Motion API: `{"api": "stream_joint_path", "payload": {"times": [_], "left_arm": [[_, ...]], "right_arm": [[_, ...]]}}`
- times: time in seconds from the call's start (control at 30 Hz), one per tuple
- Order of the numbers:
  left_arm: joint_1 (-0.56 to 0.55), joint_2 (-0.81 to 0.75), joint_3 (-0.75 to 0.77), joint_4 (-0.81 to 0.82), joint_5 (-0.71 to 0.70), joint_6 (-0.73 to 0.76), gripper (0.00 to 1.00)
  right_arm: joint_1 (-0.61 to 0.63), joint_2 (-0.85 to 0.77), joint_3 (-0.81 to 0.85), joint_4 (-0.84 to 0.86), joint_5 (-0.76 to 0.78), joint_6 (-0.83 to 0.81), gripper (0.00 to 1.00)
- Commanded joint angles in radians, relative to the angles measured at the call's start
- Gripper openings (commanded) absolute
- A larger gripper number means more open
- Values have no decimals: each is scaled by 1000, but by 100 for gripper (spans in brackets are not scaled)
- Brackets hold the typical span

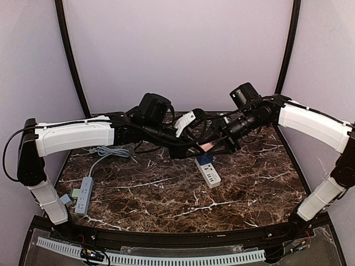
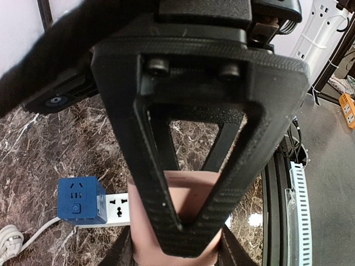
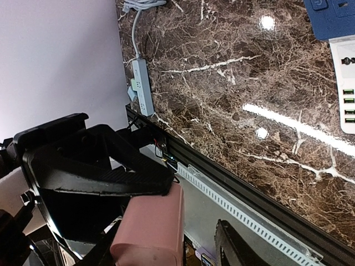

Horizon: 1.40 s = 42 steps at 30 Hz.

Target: Insert the plug

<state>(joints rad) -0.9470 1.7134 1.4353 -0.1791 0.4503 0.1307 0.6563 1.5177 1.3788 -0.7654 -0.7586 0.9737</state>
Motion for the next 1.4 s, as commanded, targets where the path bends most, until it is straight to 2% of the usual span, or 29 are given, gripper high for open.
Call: {"api": "stream_joint_path", "payload": {"times": [0.0, 0.4, 0.53, 0.6, 0.67, 0.7, 0.73, 0.77, 0.8, 0.83, 0.9, 1.17, 1.23, 1.37], "left_arm": [[-10, 7, 32, -24, -3, 14, 1], [-22, 34, 55, -38, -19, 21, 1], [-24, 39, 60, -41, -22, 24, 1], [-26, 38, 60, -44, -28, 26, 5], [-28, 32, 57, -45, -38, 31, 23], [-32, 27, 51, -45, -47, 34, 39], [-34, 15, 46, -45, -62, 43, 47], [-37, 7, 34, -46, -68, 49, 65], [-38, -9, 21, -44, -79, 57, 76], [-39, -17, 15, -43, -84, 61, 93], [-39, -54, -8, -43, -106, 66, 98], [-40, -147, -65, -81, -186, -1, 99], [-40, -163, -61, -124, -213, -43, 99], [-31, -198, -13, -235, -323, -253, 99]], "right_arm": [[-3, 10, 25, -21, 11, -20, 50], [-3, 12, 19, -30, 17, -26, 24], [-3, 12, 16, -35, 19, -29, 10], [-3, 11, 16, -37, 21, -31, 1], [-3, 9, 18, -38, 29, -29, 0], [-3, 9, 20, -39, 33, -30, 0], [-3, 9, 25, -43, 38, -32, 0], [-3, 9, 32, -45, 44, -36, 0], [-3, 10, 38, -49, 53, -39, 0], [-4, 10, 45, -52, 61, -45, 0], [-4, 13, 57, -61, 80, -63, 0], [-4, 28, 89, -114, 176, -158, 0], [-4, 34, 100, -129, 208, -191, 0], [-4, 51, 124, -171, 303, -279, 0]]}}
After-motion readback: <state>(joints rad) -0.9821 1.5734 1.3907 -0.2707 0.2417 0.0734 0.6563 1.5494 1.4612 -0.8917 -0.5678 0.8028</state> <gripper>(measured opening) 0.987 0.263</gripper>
